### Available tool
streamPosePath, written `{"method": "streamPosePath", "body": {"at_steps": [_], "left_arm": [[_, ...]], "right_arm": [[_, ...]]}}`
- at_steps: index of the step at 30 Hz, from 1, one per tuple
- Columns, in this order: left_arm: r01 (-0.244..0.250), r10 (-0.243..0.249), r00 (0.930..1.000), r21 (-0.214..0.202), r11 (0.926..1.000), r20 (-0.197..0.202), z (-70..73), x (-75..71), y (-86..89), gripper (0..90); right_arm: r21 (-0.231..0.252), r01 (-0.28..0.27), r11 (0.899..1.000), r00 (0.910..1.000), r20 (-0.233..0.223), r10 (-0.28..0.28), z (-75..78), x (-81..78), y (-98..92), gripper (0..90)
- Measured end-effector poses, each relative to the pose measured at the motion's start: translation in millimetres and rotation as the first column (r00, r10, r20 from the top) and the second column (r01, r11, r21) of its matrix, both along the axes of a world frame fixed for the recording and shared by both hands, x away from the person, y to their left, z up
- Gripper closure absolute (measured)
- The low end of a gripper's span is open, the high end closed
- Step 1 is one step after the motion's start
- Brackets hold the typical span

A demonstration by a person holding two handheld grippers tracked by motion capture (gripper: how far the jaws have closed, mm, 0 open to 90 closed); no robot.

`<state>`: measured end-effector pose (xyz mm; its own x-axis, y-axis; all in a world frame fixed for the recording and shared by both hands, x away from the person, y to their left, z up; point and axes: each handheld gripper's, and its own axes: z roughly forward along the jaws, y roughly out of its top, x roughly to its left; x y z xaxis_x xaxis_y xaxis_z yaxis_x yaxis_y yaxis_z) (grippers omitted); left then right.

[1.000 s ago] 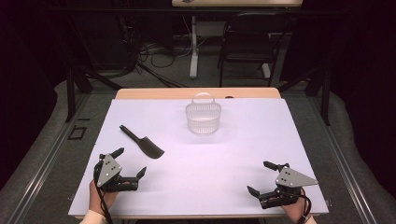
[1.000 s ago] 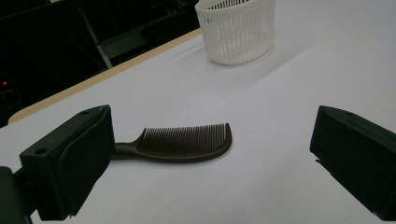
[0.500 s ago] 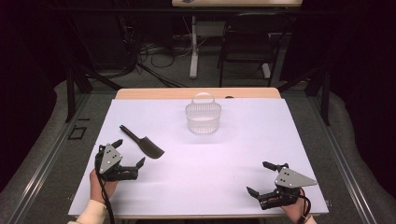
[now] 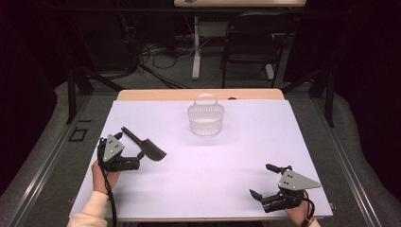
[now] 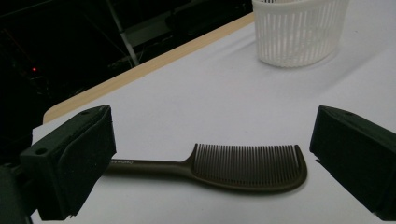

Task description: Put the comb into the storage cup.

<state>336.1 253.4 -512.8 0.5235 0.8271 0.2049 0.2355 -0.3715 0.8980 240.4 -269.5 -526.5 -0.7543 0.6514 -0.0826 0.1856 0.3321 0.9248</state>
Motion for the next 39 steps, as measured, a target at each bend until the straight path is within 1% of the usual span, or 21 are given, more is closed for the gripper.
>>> {"method": "streamPosePath", "body": {"at_steps": [4,9,13,16,18,19,20,22,25,26,28,30,31,32,33,34,35,37,38,39], "left_arm": [[-0.016,0.016,0.9998,-0.002,0.9999,-0.011,2.3,8.3,3.5,0.4],[-0.028,0.028,0.999,0.018,0.9995,-0.033,5.2,17.3,6.0,0.4],[-0.044,0.045,0.998,0.021,0.9988,-0.044,7.4,26.3,8.7,0.3],[-0.052,0.054,0.9967,0.038,0.9979,-0.061,8.1,34.8,9.4,0.3],[-0.061,0.064,0.9958,0.039,0.9974,-0.065,8.5,40.7,10.0,0.3],[-0.066,0.069,0.9948,0.045,0.9968,-0.075,9.0,43.7,10.6,0.2],[-0.072,0.076,0.9947,0.052,0.996,-0.07,8.9,46.3,11.0,0.2],[-0.084,0.089,0.9923,0.061,0.9946,-0.085,9.1,52.5,12.3,0.1],[-0.108,0.114,0.9889,0.068,0.9918,-0.095,9.4,61.9,14.5,0.8],[-0.114,0.12,0.9884,0.073,0.9908,-0.093,9.2,64.6,15.2,0.8],[-0.121,0.13,0.9847,0.085,0.989,-0.115,8.6,71.6,16.9,1.2],[-0.132,0.142,0.9813,0.081,0.9879,-0.13,8.8,77.6,18.6,1.3],[-0.134,0.145,0.9807,0.088,0.987,-0.131,8.7,80.5,19.1,1.7],[-0.136,0.148,0.9792,0.098,0.9859,-0.138,8.5,83.4,19.2,2.9],[-0.13,0.144,0.9778,0.099,0.9866,-0.153,8.4,86.7,19.7,4.5],[-0.133,0.149,0.9757,0.106,0.9855,-0.16,8.5,89.7,20.3,8.8],[-0.144,0.16,0.9749,0.108,0.9836,-0.155,8.7,92.4,20.8,11.5],[-0.152,0.167,0.9724,0.103,0.9831,-0.163,9.4,97.9,22.3,18.3],[-0.161,0.177,0.9696,0.106,0.9813,-0.169,9.6,100.4,22.4,20.6],[-0.162,0.181,0.969,0.117,0.9798,-0.168,9.6,102.9,22.3,24.6]], "right_arm": [[0.0,0.0,1.0,1.0,0.003,0.0,-0.2,0.7,0.4,0.0],[0.001,0.001,1.0,1.0,-0.001,-0.001,-0.6,0.6,0.5,0.0],[-0.001,0.0,1.0,1.0,-0.001,0.0,-0.5,0.6,0.9,0.0],[-0.001,0.0,1.0,1.0,0.0,0.0,-0.4,0.6,1.1,0.0],[-0.002,0.001,1.0,1.0,0.0,-0.001,-0.3,1.0,1.3,0.0],[-0.002,0.0,1.0,1.0,-0.001,0.0,-0.5,1.3,1.3,0.0],[-0.002,-0.001,1.0,1.0,-0.004,0.001,-0.6,1.4,1.2,0.0],[0.001,-0.002,1.0,1.0,-0.002,0.002,-0.6,1.3,0.8,0.0],[0.003,0.0,1.0,1.0,-0.007,0.0,-0.7,1.3,0.6,0.0],[0.002,-0.002,1.0,1.0,-0.005,0.002,-0.7,1.6,0.7,0.0],[-0.002,-0.003,1.0,1.0,-0.006,0.003,-0.5,1.7,1.5,0.0],[-0.003,-0.004,1.0,0.9999,-0.011,0.004,-0.8,2.2,2.1,0.0],[-0.004,-0.004,1.0,0.9999,-0.01,0.004,-1.0,2.6,2.1,0.0],[-0.004,-0.004,1.0,0.9999,-0.011,0.004,-1.1,2.7,2.0,0.0],[-0.003,-0.003,1.0,0.9999,-0.012,0.003,-1.1,2.6,1.8,0.0],[-0.003,-0.003,1.0,1.0,-0.009,0.003,-1.1,2.6,1.6,0.0],[-0.001,-0.003,1.0,1.0,-0.008,0.003,-1.1,2.6,1.5,0.0],[0.0,-0.004,1.0,1.0,-0.008,0.004,-1.1,2.6,1.5,0.0],[-0.002,-0.004,1.0,0.9999,-0.011,0.004,-1.0,2.5,1.7,0.0],[-0.004,-0.005,1.0,0.9999,-0.012,0.005,-0.9,2.5,2.0,0.0]]}}
